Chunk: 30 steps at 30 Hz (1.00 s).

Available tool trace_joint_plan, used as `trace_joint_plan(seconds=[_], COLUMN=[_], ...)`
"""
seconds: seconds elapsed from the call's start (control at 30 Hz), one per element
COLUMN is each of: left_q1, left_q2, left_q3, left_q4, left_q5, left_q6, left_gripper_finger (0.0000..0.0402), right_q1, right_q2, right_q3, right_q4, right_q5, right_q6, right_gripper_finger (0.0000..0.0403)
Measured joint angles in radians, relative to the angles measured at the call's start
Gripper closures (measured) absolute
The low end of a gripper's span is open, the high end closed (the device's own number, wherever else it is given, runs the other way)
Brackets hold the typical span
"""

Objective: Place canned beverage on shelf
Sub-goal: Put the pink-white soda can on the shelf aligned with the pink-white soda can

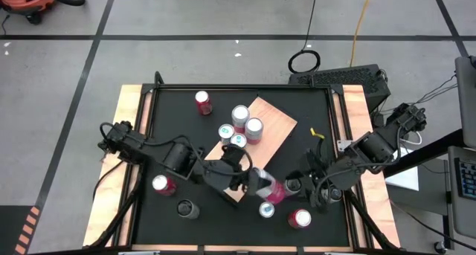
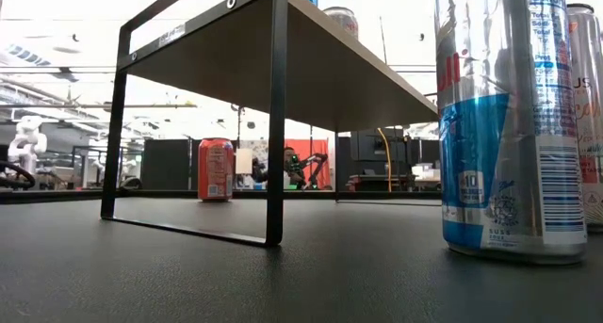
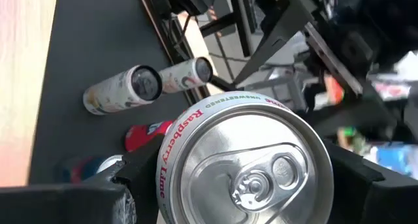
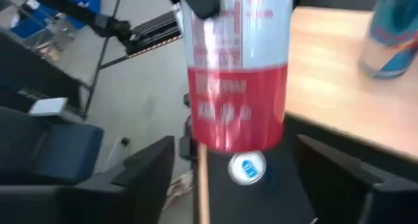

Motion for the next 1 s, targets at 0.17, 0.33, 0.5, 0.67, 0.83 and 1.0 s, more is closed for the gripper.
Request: trace_joint_plan(seconds=[0.17, 0.33, 0.5, 0.67, 0.83, 1.0], left_q1=[0.029, 0.044, 0.061, 0.069, 0.068, 0.066], left_q2=[0.000, 0.000, 0.000, 0.000, 0.000, 0.000], left_q3=[0.000, 0.000, 0.000, 0.000, 0.000, 0.000], left_q4=[0.034, 0.051, 0.073, 0.081, 0.137, 0.199], left_q5=[-0.004, -0.031, -0.034, -0.040, -0.023, 0.044], left_q6=[-0.012, -0.011, -0.011, 0.021, 0.202, 0.538], left_gripper_finger=[0.0111, 0.0106, 0.0104, 0.0103, 0.0103, 0.0102], right_q1=[0.004, -0.007, -0.035, -0.067, -0.092, -0.101], right_q2=[0.000, 0.000, 0.000, 0.000, 0.000, -0.010], right_q3=[0.000, 0.000, 0.000, 0.000, 0.000, 0.001], right_q4=[0.000, -0.004, -0.011, -0.010, -0.002, 0.033], right_q5=[0.058, 0.085, 0.139, 0.130, -0.001, -0.175], right_q6=[-0.073, -0.119, -0.164, -0.201, -0.182, -0.136], right_gripper_finger=[0.0049, 0.0026, 0.0025, 0.0025, 0.0025, 0.0025])
